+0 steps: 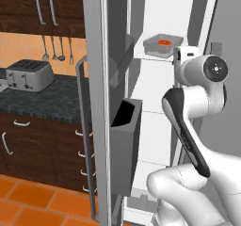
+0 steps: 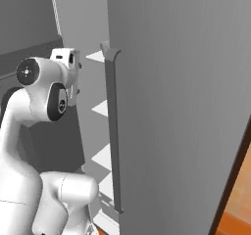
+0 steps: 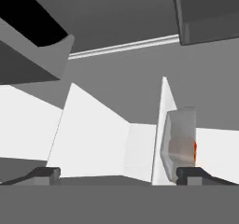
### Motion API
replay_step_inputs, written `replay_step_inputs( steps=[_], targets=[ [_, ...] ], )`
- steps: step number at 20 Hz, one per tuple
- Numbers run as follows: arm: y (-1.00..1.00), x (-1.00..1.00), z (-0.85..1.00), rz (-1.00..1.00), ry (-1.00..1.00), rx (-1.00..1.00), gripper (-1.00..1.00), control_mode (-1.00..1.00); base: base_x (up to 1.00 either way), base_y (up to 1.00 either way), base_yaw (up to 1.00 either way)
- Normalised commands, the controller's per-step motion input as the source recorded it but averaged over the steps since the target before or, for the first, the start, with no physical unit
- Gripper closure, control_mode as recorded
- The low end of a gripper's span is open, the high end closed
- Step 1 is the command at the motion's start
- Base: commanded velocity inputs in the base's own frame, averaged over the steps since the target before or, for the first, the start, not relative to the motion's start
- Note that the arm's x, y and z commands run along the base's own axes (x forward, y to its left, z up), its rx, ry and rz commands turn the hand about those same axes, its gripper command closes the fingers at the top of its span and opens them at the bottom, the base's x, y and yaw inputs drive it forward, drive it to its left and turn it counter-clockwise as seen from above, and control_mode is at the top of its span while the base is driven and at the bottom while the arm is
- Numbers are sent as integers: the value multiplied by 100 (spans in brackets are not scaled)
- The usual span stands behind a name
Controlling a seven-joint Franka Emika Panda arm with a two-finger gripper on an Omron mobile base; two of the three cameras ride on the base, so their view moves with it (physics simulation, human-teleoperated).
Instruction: Take the meat container that has the steak and place it on the second highest rack of the freezer. Then take the vegetable container that has the squash and sweet potato and place it on the highest rack of the freezer.
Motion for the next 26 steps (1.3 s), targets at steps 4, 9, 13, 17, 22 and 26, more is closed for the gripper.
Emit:
replay_step_inputs(
  steps=[4, 9, 13, 17, 22, 26],
  targets=[
    [0, -50, -18, -1, 0, 0, -100, 100, -50, -5, 0],
    [0, 0, 0, 0, 0, 0, -100, 100, -100, -28, 10],
    [0, 0, 0, 0, 0, 0, -100, 100, -100, -44, 51],
    [0, 0, 0, 0, 0, 0, -100, 100, -95, -4, 66],
    [0, 0, 0, 0, 0, 0, -100, 100, -77, 29, 79],
    [0, 0, 0, 0, 0, 0, -100, 100, -14, 37, 73]
  ],
)
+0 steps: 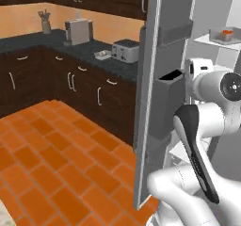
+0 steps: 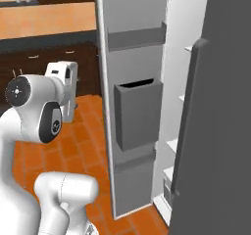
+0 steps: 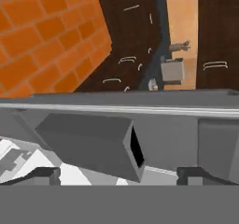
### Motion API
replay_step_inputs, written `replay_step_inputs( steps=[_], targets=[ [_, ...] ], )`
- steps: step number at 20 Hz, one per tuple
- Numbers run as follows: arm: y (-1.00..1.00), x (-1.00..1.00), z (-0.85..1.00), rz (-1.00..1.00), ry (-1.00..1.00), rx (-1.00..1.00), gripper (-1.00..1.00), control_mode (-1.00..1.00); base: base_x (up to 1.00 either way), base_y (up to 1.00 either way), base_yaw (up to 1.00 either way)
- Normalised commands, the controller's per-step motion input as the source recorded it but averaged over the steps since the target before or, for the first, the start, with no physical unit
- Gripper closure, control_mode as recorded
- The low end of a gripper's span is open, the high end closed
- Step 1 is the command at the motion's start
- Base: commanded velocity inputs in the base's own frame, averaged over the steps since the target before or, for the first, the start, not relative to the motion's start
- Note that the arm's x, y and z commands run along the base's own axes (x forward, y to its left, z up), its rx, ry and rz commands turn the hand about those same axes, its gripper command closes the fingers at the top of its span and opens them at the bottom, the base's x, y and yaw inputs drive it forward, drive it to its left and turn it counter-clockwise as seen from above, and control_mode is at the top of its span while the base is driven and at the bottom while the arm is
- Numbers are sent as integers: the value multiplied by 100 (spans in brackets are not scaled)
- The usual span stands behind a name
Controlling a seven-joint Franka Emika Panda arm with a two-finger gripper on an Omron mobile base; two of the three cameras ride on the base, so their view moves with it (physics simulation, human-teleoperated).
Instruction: Take the meat container that has the steak and place it on the second highest rack of the freezer. Then take the vegetable container that has the squash and sweet potato and place it on the highest rack of the freezer.
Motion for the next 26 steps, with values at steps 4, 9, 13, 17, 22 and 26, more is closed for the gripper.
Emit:
replay_step_inputs(
  steps=[4, 9, 13, 17, 22, 26],
  targets=[
    [0, 0, 0, 0, 0, 0, -100, 100, -44, 31, 78],
    [0, 0, 0, 0, 0, 0, -100, 100, 51, 58, 54],
    [0, 0, 0, 0, 0, 0, -100, 100, 100, 38, 16],
    [0, 0, 0, 0, 0, 0, -100, 100, 100, 29, 5],
    [0, 0, 0, 0, 0, 0, -100, 100, 100, 3, -16],
    [0, 0, 0, 0, 0, 0, -100, 100, 90, 6, -47]
  ],
)
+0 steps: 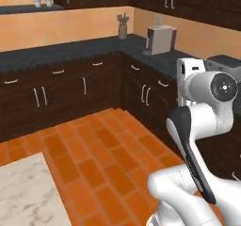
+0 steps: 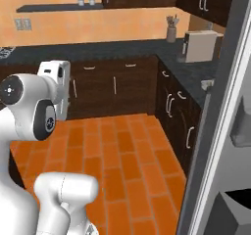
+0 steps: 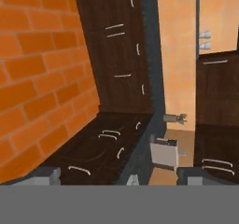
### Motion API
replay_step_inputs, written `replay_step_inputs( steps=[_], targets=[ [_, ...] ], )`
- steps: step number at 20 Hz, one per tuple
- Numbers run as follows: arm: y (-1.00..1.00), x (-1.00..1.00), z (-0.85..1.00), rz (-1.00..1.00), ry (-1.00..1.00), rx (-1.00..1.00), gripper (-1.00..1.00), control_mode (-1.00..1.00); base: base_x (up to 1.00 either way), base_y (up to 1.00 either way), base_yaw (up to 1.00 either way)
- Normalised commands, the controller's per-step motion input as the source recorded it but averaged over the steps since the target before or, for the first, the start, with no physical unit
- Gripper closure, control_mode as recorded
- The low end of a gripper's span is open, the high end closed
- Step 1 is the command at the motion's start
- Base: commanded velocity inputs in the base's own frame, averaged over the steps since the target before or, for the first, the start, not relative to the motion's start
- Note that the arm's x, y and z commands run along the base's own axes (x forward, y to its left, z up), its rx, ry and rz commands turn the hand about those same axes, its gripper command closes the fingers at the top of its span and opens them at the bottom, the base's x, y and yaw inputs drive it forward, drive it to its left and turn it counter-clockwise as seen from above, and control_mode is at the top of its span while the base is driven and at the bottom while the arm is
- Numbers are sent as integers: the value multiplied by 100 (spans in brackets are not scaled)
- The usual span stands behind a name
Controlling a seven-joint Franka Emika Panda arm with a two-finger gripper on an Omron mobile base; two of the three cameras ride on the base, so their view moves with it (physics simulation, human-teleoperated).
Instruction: Take the meat container that has the steak and place it on the second highest rack of the freezer. Then take the vegetable container that has the squash and sweet potato and place it on the highest rack of the freezer.
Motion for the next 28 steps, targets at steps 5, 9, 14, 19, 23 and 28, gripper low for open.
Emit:
replay_step_inputs(
  steps=[5, 9, 14, 19, 23, 28],
  targets=[
    [0, 0, 0, 0, 0, 0, -100, 100, 97, 0, -44],
    [0, 0, 0, 0, 0, 0, -100, 100, 100, 3, -45],
    [0, 0, 0, 0, 0, 0, -100, 100, 93, 17, -49],
    [0, 0, 0, 0, 0, 0, -100, 100, 72, 30, -56],
    [0, 0, 0, 0, 0, 0, -100, 100, 56, 48, -61],
    [0, 0, 0, 0, 0, 0, -100, 100, 56, 69, -64]
  ],
)
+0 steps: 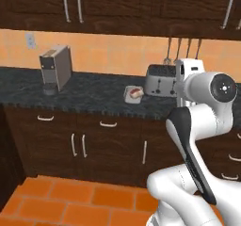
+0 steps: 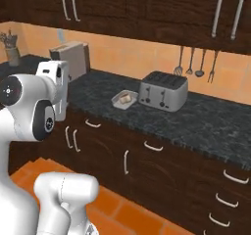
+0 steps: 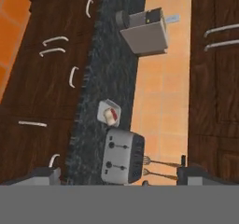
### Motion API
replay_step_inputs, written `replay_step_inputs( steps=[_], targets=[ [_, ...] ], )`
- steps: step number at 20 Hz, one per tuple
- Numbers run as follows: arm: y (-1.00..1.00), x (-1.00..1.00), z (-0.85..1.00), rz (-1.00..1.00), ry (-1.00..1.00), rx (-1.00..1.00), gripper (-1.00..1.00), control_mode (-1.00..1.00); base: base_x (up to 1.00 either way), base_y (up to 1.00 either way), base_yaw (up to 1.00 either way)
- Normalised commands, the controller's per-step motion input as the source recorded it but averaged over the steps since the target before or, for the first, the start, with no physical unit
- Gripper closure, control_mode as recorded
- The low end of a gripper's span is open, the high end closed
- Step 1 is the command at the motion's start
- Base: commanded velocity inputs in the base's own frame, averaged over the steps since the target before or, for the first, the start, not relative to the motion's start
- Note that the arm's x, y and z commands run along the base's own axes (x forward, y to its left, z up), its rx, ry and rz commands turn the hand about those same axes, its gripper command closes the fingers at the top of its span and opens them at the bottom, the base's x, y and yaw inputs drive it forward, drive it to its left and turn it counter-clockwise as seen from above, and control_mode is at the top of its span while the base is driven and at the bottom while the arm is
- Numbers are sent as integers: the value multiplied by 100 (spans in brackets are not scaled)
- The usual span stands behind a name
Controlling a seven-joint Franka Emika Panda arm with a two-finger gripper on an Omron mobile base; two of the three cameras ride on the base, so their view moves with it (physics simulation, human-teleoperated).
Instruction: Take the meat container that has the steak and place it on the second highest rack of the freezer. Then take the vegetable container that has the squash and sweet potato and place it on the highest rack of the freezer.
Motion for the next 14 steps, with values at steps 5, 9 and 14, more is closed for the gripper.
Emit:
replay_step_inputs(
  steps=[5, 9, 14],
  targets=[
    [0, 0, 0, 0, 0, 0, -100, 100, 97, 76, -42],
    [0, 0, 0, 0, 0, 0, -100, 100, 98, 37, -37],
    [0, 0, 0, 0, 0, 0, -100, 100, 56, 1, -33]
  ],
)
